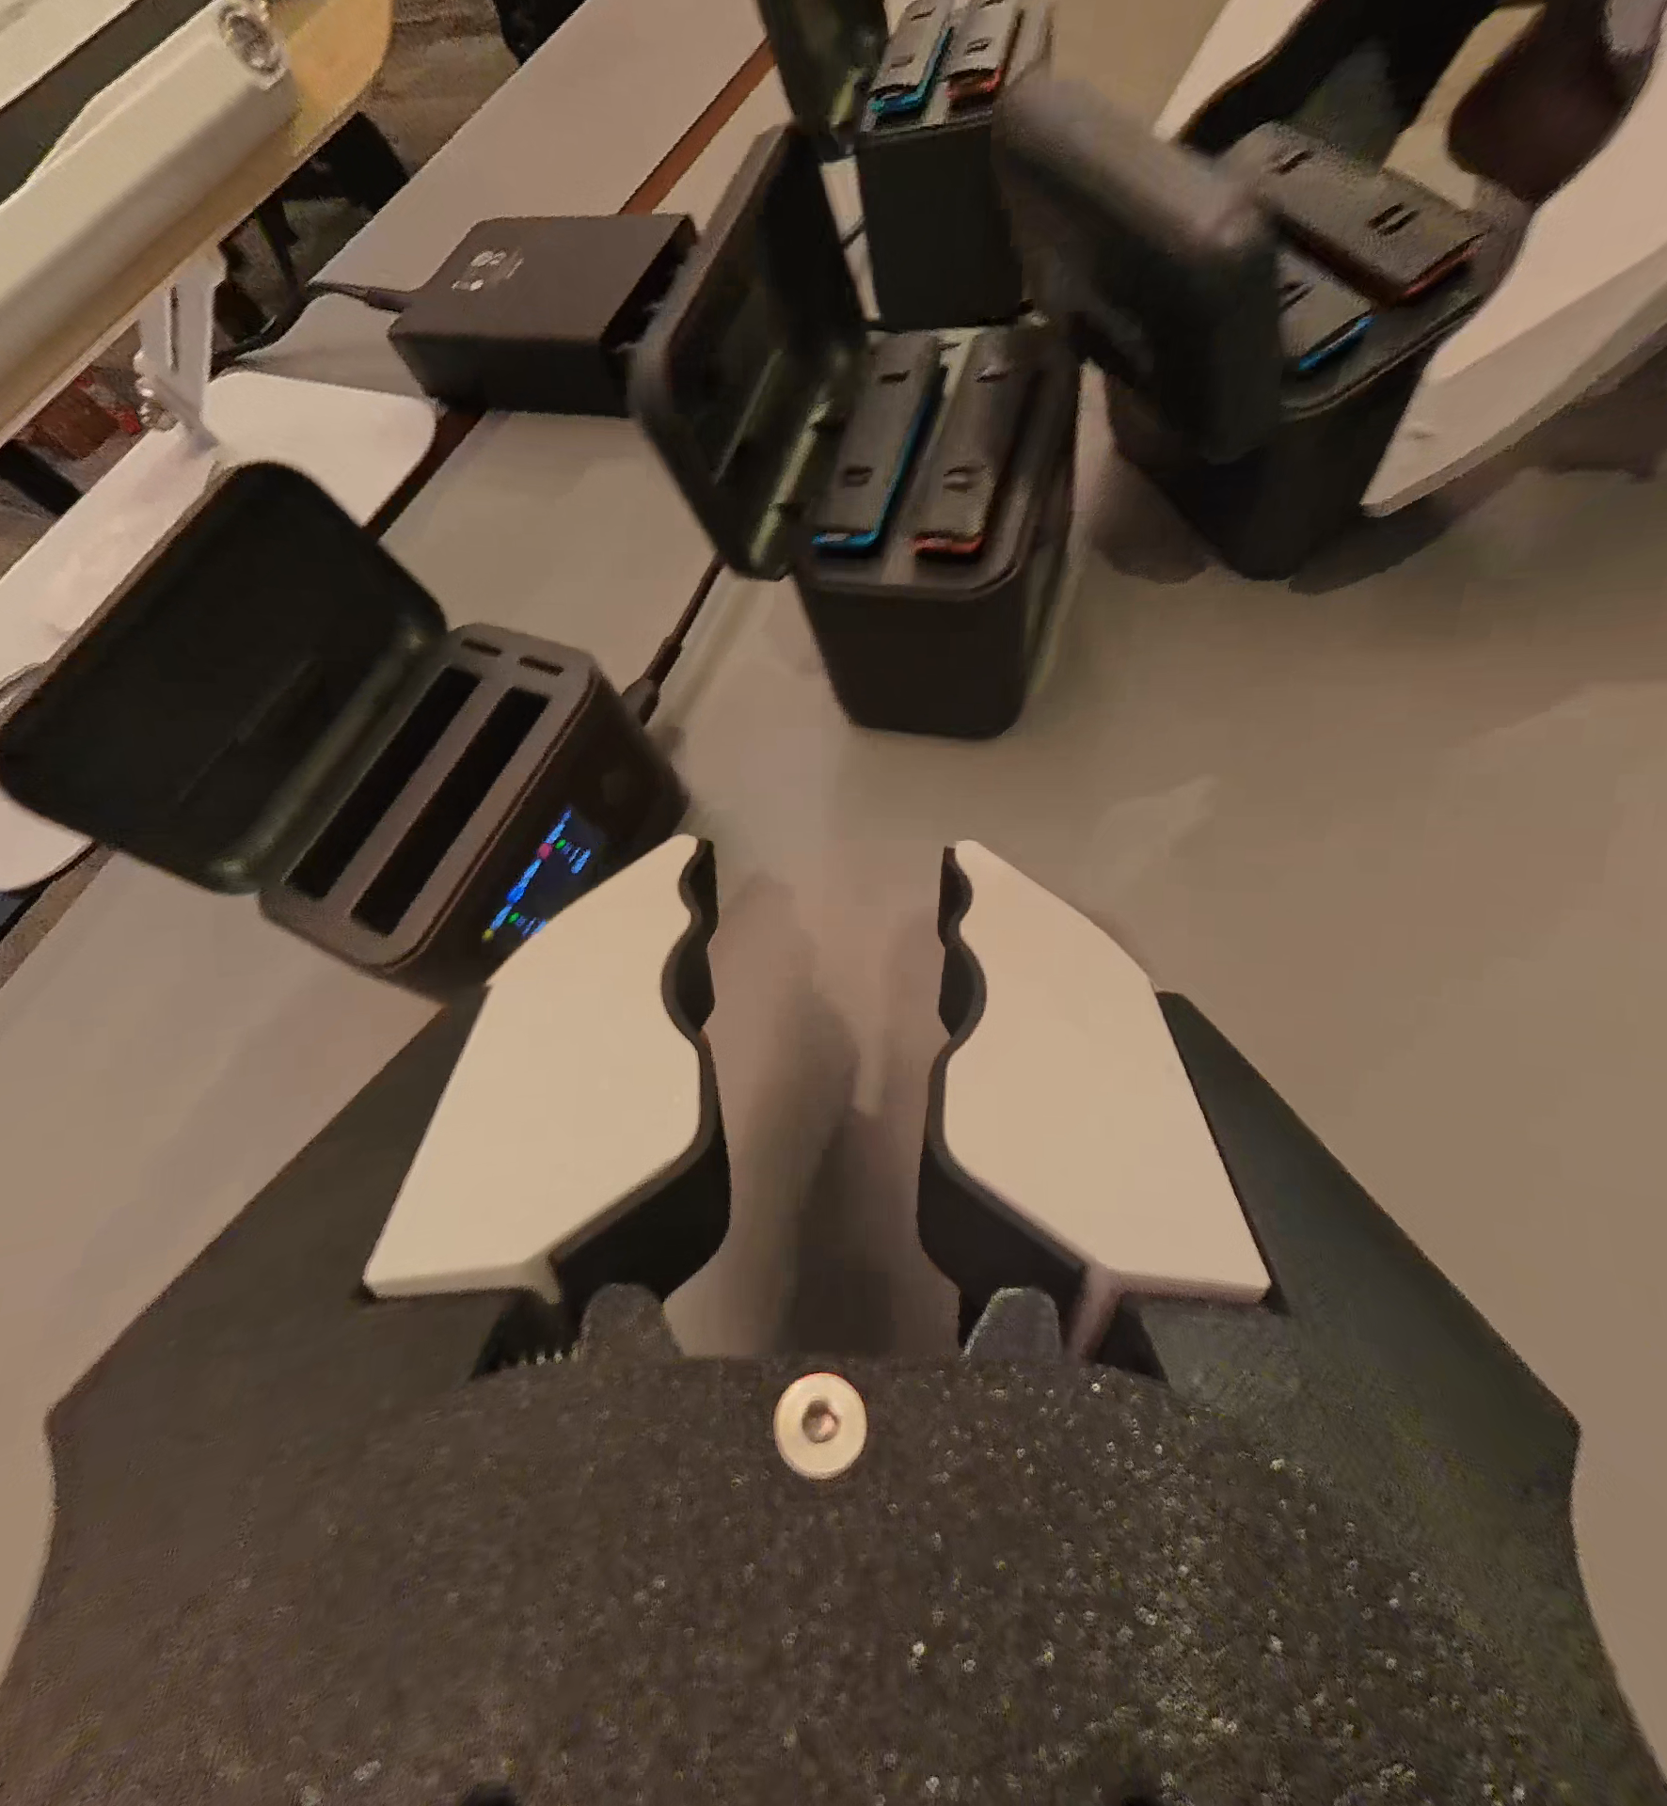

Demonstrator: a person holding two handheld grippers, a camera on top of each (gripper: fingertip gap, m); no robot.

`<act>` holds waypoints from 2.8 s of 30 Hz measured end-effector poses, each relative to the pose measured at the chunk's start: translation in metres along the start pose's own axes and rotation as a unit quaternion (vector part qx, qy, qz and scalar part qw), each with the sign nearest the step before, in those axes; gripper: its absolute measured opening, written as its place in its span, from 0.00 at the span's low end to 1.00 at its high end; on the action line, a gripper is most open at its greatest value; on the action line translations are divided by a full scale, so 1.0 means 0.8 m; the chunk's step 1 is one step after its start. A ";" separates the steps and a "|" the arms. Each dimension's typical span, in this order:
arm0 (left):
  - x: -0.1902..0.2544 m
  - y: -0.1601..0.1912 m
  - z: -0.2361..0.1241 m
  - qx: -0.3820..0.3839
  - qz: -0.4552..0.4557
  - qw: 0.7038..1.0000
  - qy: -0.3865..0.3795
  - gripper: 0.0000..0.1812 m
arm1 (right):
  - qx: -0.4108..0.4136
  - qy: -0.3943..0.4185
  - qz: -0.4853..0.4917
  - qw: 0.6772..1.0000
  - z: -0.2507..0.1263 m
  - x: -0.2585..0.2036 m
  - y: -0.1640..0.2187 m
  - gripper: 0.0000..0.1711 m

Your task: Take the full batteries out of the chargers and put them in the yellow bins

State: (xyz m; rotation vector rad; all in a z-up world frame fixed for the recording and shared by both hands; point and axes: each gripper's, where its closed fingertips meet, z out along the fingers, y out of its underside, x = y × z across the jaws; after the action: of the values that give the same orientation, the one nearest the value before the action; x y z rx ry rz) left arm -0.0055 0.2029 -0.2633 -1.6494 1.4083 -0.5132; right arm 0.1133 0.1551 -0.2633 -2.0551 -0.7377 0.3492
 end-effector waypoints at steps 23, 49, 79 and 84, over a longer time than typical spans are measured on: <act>0.020 -0.028 0.083 -0.039 -0.045 0.995 0.080 0.33 | -0.028 -0.035 0.009 0.999 -0.013 -0.003 0.014 0.53; -0.022 0.022 0.022 -0.038 -0.047 0.994 0.089 0.31 | -0.004 0.037 -0.026 0.999 -0.059 -0.016 -0.020 0.53; -0.019 0.023 0.021 -0.039 -0.041 0.995 0.079 0.31 | -0.075 0.090 -0.017 0.993 -0.021 -0.012 0.033 0.67; -0.019 0.023 0.021 -0.039 -0.041 0.995 0.079 0.31 | -0.062 0.091 0.026 0.994 -0.007 0.007 0.028 0.53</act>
State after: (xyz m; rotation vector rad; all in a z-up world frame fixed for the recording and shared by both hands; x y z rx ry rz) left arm -0.0070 0.2235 -0.2837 -1.7669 1.4968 -0.6561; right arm 0.1287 0.1451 -0.2784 -2.1917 -0.6091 0.1438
